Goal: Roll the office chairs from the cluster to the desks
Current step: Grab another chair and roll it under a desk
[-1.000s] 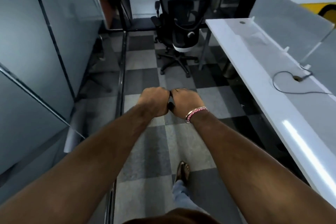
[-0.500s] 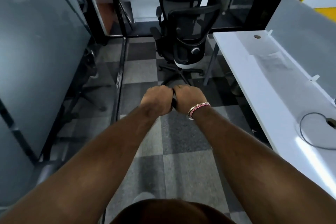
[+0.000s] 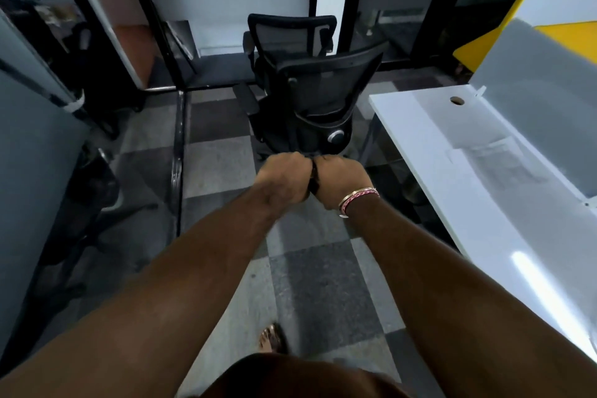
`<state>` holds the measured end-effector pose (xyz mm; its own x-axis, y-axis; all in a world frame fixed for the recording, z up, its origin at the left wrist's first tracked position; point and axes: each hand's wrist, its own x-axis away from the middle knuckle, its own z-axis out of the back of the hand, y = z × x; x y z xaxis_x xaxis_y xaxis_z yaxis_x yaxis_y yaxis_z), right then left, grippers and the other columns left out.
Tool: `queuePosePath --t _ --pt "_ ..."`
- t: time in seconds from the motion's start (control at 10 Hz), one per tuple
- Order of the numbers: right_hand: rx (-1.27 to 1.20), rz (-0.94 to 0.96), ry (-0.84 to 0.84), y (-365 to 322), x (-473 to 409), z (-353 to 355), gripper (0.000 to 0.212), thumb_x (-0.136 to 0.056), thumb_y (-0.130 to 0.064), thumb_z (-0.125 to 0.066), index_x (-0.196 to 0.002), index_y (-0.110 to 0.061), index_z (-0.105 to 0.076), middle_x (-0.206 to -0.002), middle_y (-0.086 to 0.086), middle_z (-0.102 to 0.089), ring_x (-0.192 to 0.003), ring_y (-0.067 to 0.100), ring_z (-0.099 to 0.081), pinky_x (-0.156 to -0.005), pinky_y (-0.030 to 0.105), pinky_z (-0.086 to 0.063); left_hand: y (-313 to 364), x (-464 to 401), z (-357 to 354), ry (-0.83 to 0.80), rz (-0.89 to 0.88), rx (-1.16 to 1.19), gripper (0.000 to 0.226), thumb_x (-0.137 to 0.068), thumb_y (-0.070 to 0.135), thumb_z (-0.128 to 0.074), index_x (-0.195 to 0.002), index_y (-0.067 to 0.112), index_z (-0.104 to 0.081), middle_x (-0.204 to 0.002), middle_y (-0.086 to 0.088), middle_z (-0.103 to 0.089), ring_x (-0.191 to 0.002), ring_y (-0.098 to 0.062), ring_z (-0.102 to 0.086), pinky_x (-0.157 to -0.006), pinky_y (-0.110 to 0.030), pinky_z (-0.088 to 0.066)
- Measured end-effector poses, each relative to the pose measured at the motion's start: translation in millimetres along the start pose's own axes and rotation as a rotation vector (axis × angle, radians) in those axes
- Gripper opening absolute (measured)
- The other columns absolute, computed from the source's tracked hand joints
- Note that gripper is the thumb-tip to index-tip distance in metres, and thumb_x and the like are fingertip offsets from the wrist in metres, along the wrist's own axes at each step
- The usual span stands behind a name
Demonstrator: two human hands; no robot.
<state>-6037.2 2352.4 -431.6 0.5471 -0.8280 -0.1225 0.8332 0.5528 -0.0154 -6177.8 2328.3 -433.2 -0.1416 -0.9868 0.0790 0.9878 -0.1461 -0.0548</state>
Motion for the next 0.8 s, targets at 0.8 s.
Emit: queuePosePath --t 0.8 --pt "0.004 0.179 0.033 311.1 -432.7 -46.3 0.035 -0.075 -0.028 -0.070 -0.103 -0.008 -0.062 -0.098 0.012 -0.066 -0.090 0.031 -0.062 -0.079 0.038 -0.049 -38.6 -497.2 60.0 0.035 0.152 0.096 0.053 -0.086 0.033 -0.076 -0.132 0.014 -0.056 -0.125 -0.006 -0.061 -0.117 -0.027 -0.060 -0.094 -0.041 -0.054"
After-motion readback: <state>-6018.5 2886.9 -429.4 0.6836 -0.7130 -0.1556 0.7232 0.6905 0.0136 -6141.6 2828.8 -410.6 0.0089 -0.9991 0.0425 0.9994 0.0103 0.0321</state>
